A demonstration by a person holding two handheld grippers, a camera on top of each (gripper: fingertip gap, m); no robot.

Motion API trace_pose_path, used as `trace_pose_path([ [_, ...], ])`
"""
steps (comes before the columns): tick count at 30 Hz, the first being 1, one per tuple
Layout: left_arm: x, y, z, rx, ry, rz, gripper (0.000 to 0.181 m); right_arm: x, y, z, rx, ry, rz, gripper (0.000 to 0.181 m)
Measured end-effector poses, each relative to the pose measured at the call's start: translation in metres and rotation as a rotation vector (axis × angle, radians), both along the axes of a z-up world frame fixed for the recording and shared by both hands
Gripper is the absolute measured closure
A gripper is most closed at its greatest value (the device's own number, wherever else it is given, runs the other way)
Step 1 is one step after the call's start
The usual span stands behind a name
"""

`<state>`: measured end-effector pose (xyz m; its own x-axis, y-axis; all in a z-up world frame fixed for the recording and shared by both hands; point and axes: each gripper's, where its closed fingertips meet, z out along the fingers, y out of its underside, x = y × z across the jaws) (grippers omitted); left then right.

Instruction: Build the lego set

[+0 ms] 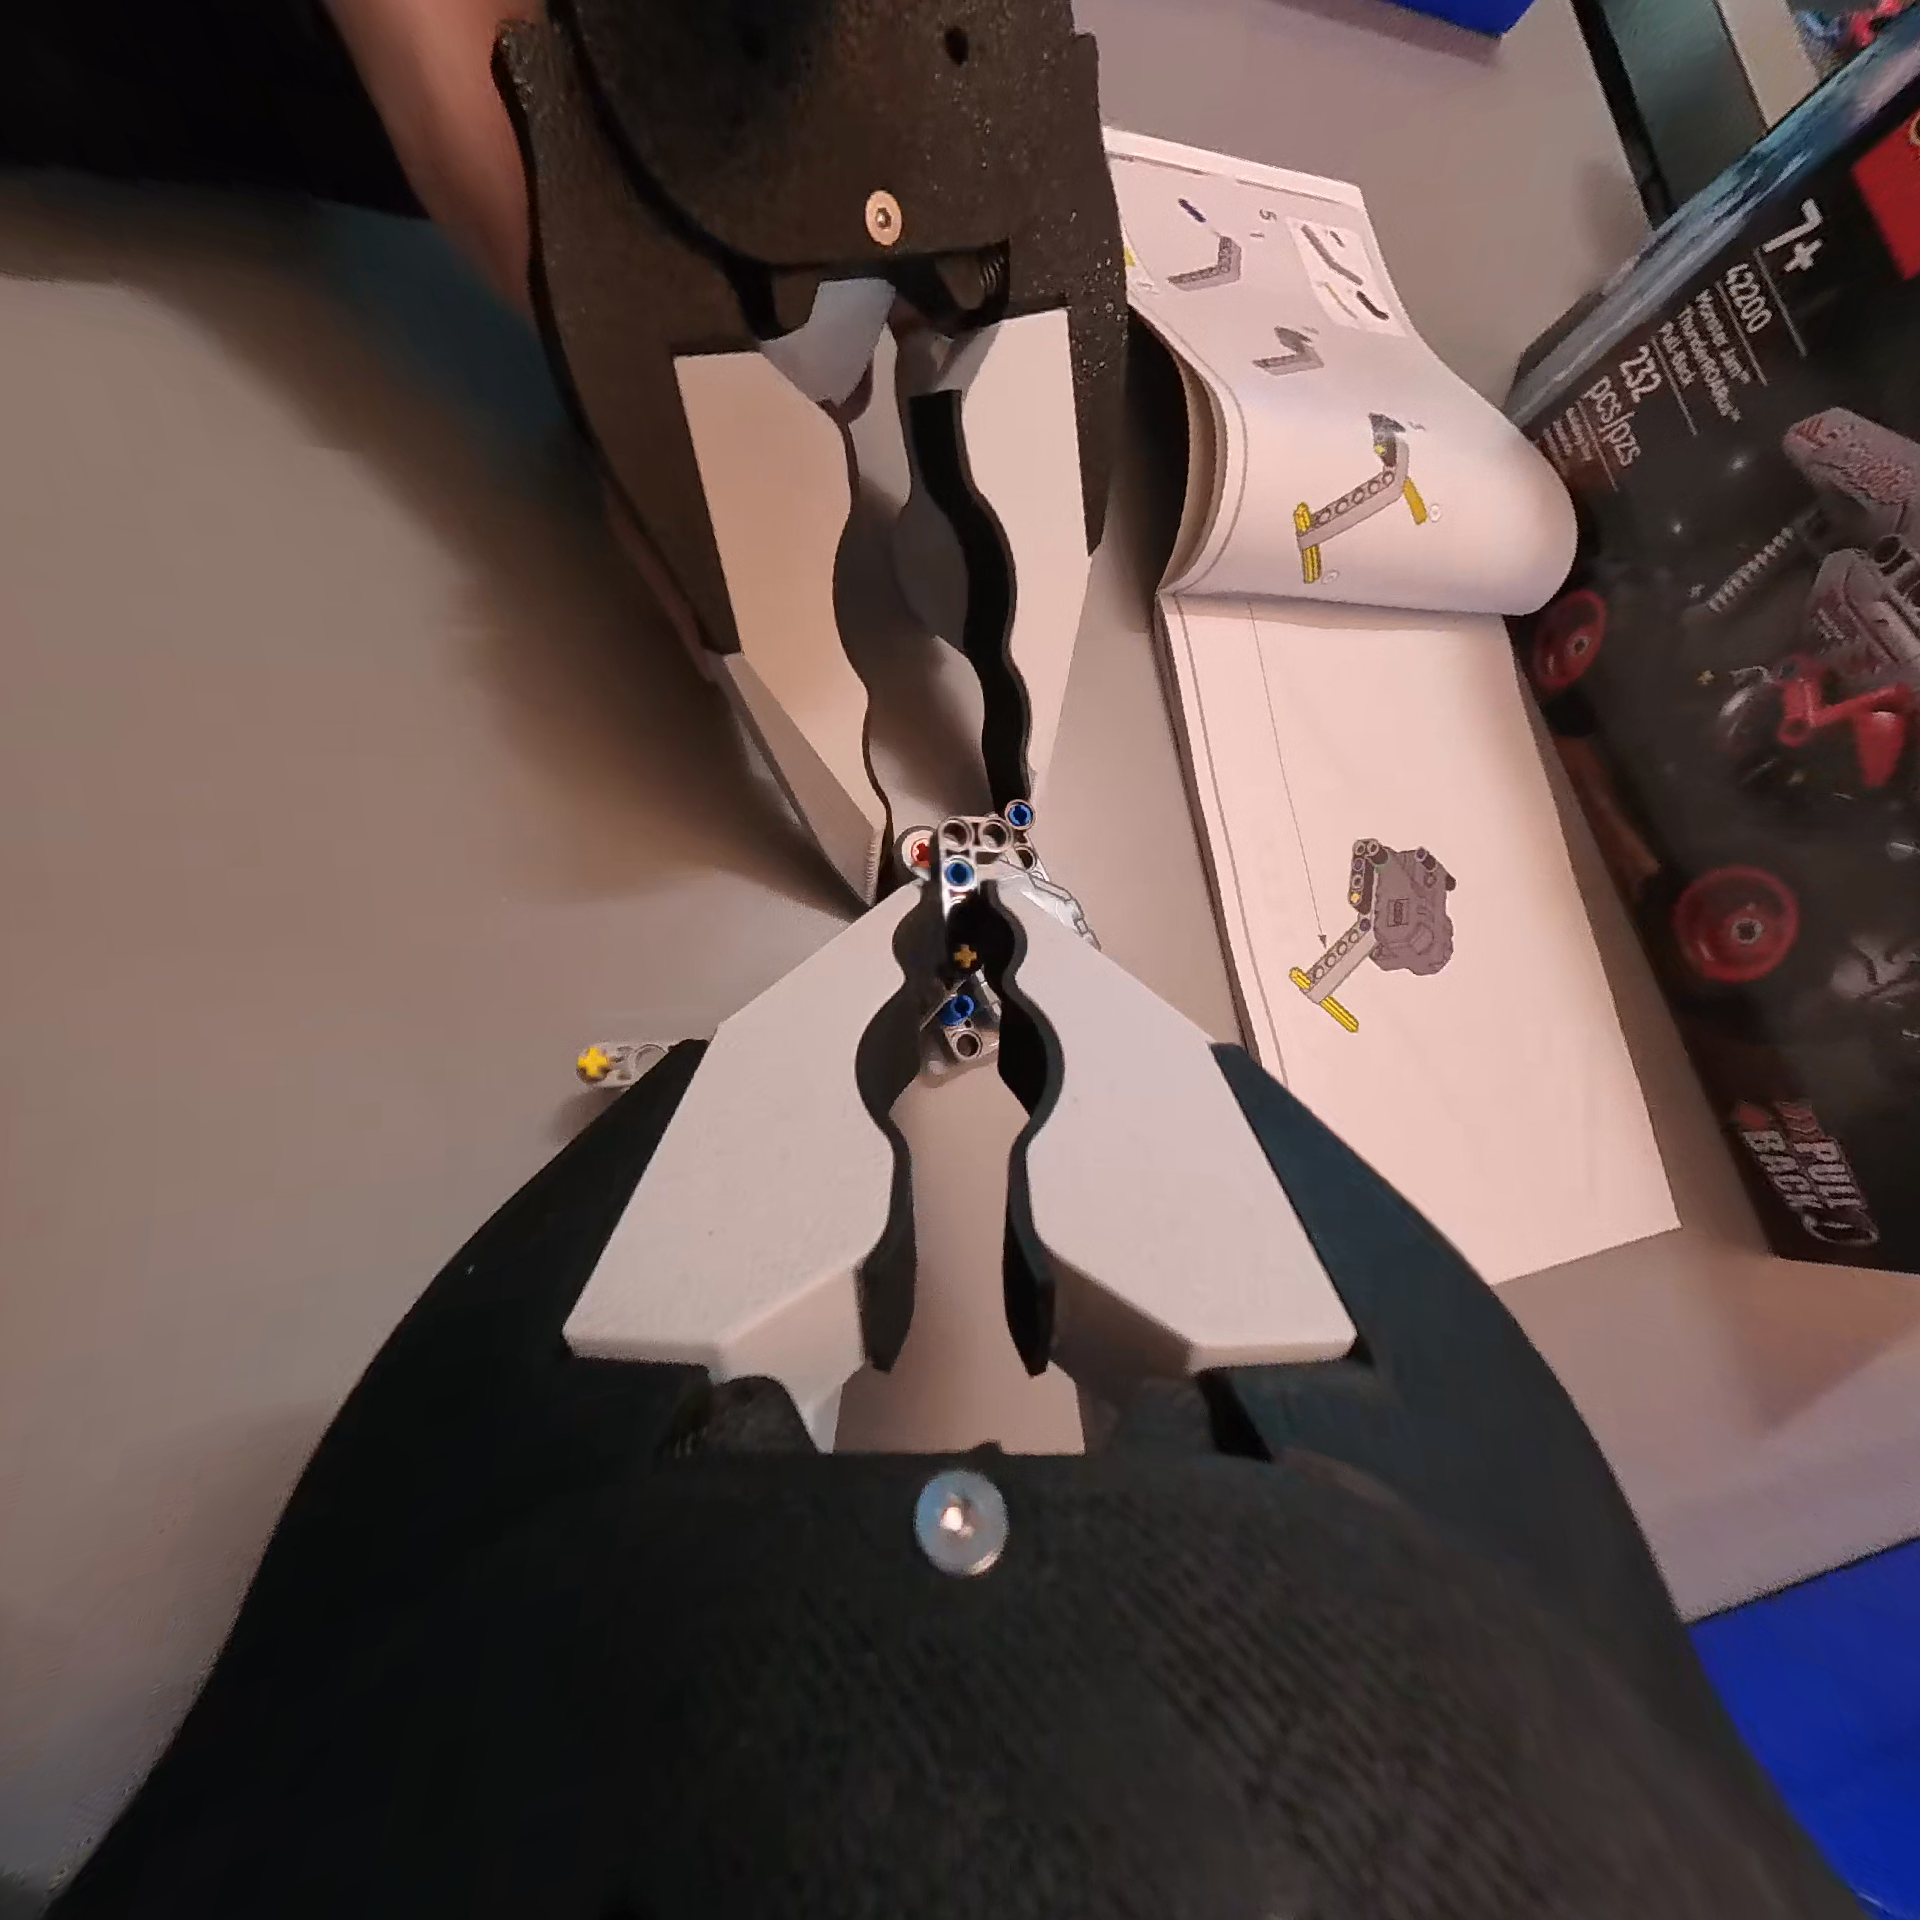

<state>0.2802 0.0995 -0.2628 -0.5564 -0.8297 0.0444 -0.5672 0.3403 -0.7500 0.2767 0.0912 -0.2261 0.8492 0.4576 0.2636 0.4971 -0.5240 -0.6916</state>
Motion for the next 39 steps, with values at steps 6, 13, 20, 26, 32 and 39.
trace_pose_path([
  [6, -0.002, -0.001, 0.000, -0.006, 0.005, -0.050, 0.148, -0.003, -0.003, 0.000, -0.022, -0.002, 0.104, 0.176],
  [13, -0.004, -0.002, 0.000, -0.005, 0.003, -0.173, 0.148, -0.012, -0.006, -0.001, -0.037, -0.022, 0.284, 0.177],
  [20, -0.004, -0.002, 0.000, 0.010, -0.006, -0.183, 0.148, -0.012, -0.006, -0.001, 0.026, -0.020, 0.290, 0.176],
  [26, -0.005, -0.004, -0.001, 0.029, -0.017, -0.198, 0.148, -0.014, -0.008, -0.001, 0.051, 0.012, 0.311, 0.176],
  [32, -0.006, -0.001, 0.012, 0.019, -0.090, -0.179, 0.146, -0.014, -0.008, -0.001, 0.095, 0.057, 0.299, 0.177],
  [39, -0.010, -0.024, 0.049, 0.008, -0.328, -0.286, 0.152, -0.013, -0.007, -0.001, 0.107, 0.043, 0.296, 0.176],
])
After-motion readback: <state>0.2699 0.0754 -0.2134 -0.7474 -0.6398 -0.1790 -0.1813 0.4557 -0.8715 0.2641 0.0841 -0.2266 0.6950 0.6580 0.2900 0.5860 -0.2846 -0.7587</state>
